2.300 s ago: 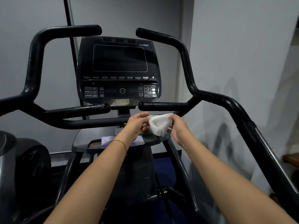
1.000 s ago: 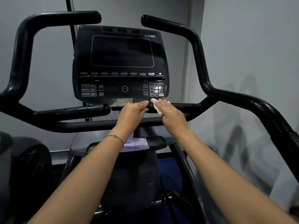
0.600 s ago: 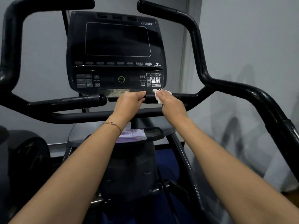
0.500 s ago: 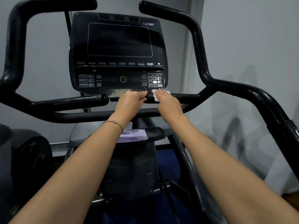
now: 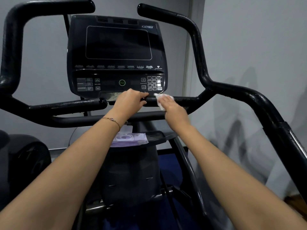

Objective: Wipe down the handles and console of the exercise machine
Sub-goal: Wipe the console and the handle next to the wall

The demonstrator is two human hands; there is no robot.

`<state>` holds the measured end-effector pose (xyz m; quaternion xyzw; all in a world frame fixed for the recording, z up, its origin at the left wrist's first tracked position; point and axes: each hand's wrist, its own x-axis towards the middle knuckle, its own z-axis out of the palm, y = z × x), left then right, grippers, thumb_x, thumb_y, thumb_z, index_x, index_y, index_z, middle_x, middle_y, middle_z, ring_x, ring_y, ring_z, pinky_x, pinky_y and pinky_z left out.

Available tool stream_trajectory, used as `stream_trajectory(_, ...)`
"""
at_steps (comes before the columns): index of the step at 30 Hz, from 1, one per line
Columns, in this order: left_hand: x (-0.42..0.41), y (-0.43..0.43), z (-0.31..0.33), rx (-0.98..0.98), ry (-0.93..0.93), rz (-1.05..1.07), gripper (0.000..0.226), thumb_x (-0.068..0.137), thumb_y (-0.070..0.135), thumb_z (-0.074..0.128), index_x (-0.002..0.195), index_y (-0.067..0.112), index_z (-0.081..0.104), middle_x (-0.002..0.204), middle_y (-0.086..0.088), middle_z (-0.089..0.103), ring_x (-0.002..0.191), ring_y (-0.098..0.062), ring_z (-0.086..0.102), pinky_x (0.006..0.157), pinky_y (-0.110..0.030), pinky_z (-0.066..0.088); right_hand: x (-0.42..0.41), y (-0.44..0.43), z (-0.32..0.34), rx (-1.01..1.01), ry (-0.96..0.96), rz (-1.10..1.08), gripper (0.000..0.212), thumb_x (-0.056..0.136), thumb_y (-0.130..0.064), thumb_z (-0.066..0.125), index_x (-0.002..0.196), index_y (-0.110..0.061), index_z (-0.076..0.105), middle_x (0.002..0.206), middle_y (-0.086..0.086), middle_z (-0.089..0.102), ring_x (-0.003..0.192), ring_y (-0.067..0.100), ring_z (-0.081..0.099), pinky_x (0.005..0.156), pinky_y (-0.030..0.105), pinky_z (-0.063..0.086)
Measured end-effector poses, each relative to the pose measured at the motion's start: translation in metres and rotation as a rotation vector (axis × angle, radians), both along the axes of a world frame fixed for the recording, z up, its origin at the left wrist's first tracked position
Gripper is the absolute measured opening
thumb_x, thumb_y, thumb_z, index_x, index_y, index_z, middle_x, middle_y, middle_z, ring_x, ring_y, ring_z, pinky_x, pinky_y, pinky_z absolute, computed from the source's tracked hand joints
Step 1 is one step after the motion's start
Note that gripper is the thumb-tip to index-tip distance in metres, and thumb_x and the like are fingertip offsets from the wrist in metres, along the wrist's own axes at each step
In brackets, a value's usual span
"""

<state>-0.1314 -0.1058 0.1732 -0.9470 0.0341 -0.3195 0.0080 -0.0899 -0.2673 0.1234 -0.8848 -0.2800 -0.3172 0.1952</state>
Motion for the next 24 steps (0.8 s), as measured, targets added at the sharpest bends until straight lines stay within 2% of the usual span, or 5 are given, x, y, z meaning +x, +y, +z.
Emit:
stream_trajectory(3, 0.002, -0.003, 0.005, 0.081, 0.015, 0.009, 0.036, 0.096, 0.03, 0.05, 0.132, 0.027, 0.055, 0.119, -0.004, 0.066, 0.107, -0.024, 0.062, 0.081, -0.032, 0.049, 0.018, -0.016, 0.007, 0.048, 0.066, -0.113, 0.069, 0.084, 0.015, 0.031, 0.144, -0.019, 0.03, 0.152, 0.001, 0.031, 0.143, 0.016, 0.021, 0.112, 0.032, 0.027)
stream_trajectory(7, 0.006, -0.001, 0.006, 0.136, 0.016, 0.003, 0.036, 0.096, 0.032, 0.049, 0.131, 0.025, 0.056, 0.125, 0.0, 0.062, 0.113, -0.021, 0.058, 0.083, -0.031, 0.048, 0.015, 0.004, 0.003, -0.002, -0.05, -0.013, 0.062, 0.088, 0.01, 0.034, 0.144, -0.016, 0.032, 0.15, 0.003, 0.034, 0.142, 0.017, 0.024, 0.117, 0.03, 0.019)
stream_trajectory(10, 0.007, -0.003, -0.001, 0.156, 0.005, -0.029, 0.035, 0.096, 0.029, 0.048, 0.126, 0.017, 0.059, 0.129, 0.001, 0.059, 0.115, -0.021, 0.057, 0.086, -0.035, 0.05, 0.017, -0.012, -0.004, 0.025, -0.055, -0.014, 0.066, 0.087, 0.013, 0.035, 0.144, -0.019, 0.031, 0.151, 0.001, 0.033, 0.142, 0.014, 0.024, 0.114, 0.031, 0.027)
stream_trajectory(15, 0.011, -0.01, -0.006, 0.001, -0.06, -0.02, 0.032, 0.095, 0.029, 0.05, 0.12, 0.015, 0.064, 0.119, -0.002, 0.066, 0.109, -0.023, 0.06, 0.086, -0.034, 0.048, 0.026, -0.021, 0.006, 0.038, 0.064, -0.137, 0.065, 0.087, 0.013, 0.031, 0.144, -0.018, 0.032, 0.152, 0.002, 0.031, 0.143, 0.017, 0.023, 0.113, 0.036, 0.03)
stream_trajectory(24, 0.015, -0.011, -0.001, -0.009, -0.041, -0.025, 0.032, 0.094, 0.027, 0.053, 0.122, 0.017, 0.063, 0.121, -0.004, 0.064, 0.111, -0.023, 0.059, 0.089, -0.035, 0.049, 0.028, -0.014, 0.009, 0.021, 0.07, -0.175, 0.06, 0.085, 0.014, 0.035, 0.14, -0.012, 0.036, 0.146, 0.005, 0.038, 0.14, 0.02, 0.027, 0.106, 0.035, 0.035)
